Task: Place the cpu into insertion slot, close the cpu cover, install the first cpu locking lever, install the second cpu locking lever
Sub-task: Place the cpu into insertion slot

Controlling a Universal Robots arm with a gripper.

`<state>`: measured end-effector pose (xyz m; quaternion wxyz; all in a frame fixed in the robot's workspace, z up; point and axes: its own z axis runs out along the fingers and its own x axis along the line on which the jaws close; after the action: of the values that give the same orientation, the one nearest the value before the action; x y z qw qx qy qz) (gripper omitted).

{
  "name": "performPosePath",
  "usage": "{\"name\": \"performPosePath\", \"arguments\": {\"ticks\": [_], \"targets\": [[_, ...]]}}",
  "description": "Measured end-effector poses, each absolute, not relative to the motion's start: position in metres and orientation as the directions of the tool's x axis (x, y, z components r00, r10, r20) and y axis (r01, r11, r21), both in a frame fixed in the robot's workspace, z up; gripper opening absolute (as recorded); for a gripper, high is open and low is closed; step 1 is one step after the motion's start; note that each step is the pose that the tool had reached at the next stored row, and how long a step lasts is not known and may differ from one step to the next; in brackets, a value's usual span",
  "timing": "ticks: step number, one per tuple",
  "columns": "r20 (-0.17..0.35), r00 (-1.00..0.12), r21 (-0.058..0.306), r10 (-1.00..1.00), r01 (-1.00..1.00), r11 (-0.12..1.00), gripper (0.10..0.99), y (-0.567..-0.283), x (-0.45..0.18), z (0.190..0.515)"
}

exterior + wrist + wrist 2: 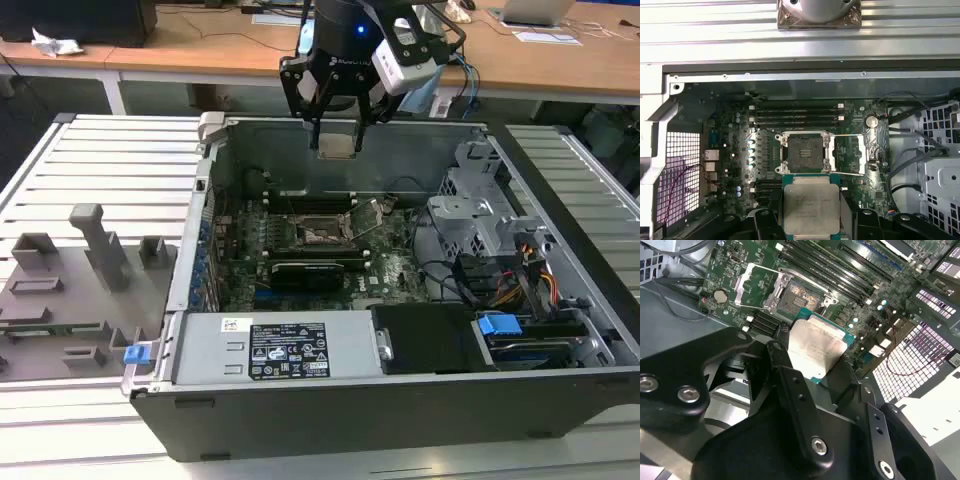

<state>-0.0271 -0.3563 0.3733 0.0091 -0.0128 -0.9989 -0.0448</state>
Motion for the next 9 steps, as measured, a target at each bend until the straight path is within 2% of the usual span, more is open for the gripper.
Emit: {"name": "performPosePath", "arguments": {"ticks": [9], "targets": [[0.019, -0.999, 0.089, 0.041, 0.042, 0.995, 0.541, -0.3576, -0.0271, 0.3732]]}}
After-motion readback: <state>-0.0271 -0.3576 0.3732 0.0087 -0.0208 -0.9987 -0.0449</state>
